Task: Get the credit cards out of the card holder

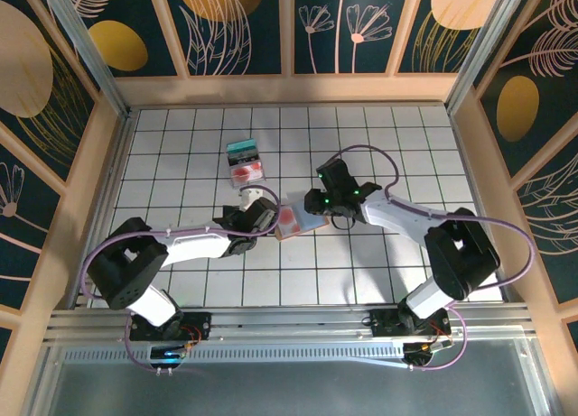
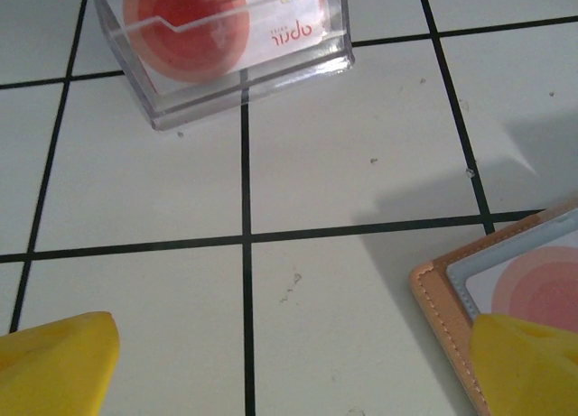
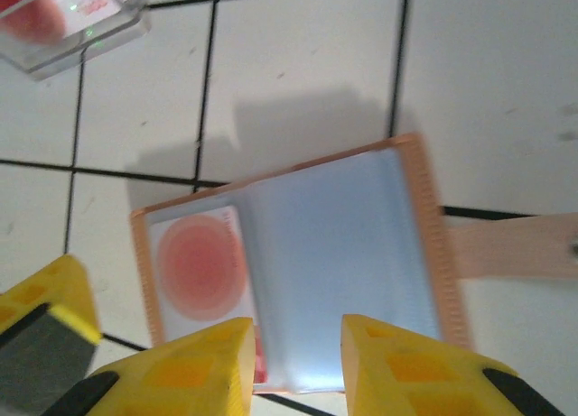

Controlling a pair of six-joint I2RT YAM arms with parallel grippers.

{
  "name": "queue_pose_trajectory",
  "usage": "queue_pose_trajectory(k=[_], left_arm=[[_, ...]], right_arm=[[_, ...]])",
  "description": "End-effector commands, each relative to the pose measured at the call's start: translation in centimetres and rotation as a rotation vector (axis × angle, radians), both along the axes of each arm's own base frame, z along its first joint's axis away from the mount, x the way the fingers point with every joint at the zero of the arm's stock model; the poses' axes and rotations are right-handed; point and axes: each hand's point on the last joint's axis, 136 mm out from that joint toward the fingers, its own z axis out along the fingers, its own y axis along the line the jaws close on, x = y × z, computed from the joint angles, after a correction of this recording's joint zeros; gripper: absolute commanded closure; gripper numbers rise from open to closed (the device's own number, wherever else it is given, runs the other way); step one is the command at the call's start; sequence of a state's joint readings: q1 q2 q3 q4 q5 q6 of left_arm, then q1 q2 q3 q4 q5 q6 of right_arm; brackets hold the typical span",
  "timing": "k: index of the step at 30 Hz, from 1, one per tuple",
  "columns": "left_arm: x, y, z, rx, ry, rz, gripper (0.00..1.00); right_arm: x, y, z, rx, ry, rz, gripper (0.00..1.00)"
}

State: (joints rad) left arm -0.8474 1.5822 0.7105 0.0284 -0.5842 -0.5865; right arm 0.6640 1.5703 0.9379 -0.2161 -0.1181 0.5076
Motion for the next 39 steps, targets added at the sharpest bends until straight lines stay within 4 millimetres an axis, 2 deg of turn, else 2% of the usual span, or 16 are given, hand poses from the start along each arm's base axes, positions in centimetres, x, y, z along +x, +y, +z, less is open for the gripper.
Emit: queue_pose_trajectory(k=[1,11,22,23,25,32,39], left_arm=[[0.3,-0.7,-0.5,-0.056,0.004,0.03,0.01],[0.2,-0.6,-2.4,-0.029,0.038,0.04,0.01],[0.0,-0.2,-3.3,0.019,0.062,0.041,0.01],[-0.2,0.0,-3.8,0.031,0.075,0.042,0.01],[-0.3,0.2,-4.5,0.042,0.087,0.047,0.01],[-0.6,0.9,-4.8,0.087,0.096,0.054,0.01],[-1.2,1.5,-5.6,0.111,0.121,0.054,0.01]], right_arm=[[-0.6,3.0,0.1,0.111,0.056,0.071,0.69],[-1.1,4.7,-2.4,0.116,0.129,0.126,0.71],[-1.1,4.7,-5.6,0.073,0.193,0.134,0.72],[-1.2,4.6,-5.7,0.072,0.198,0.134,0.72],[-1.3,4.7,-5.9,0.077,0.202,0.137,0.72],[-1.7,5.2,-6.0,0.156,0.244,0.142,0.73],[-1.9,6.3,-4.0,0.336,0.248,0.166,0.74]])
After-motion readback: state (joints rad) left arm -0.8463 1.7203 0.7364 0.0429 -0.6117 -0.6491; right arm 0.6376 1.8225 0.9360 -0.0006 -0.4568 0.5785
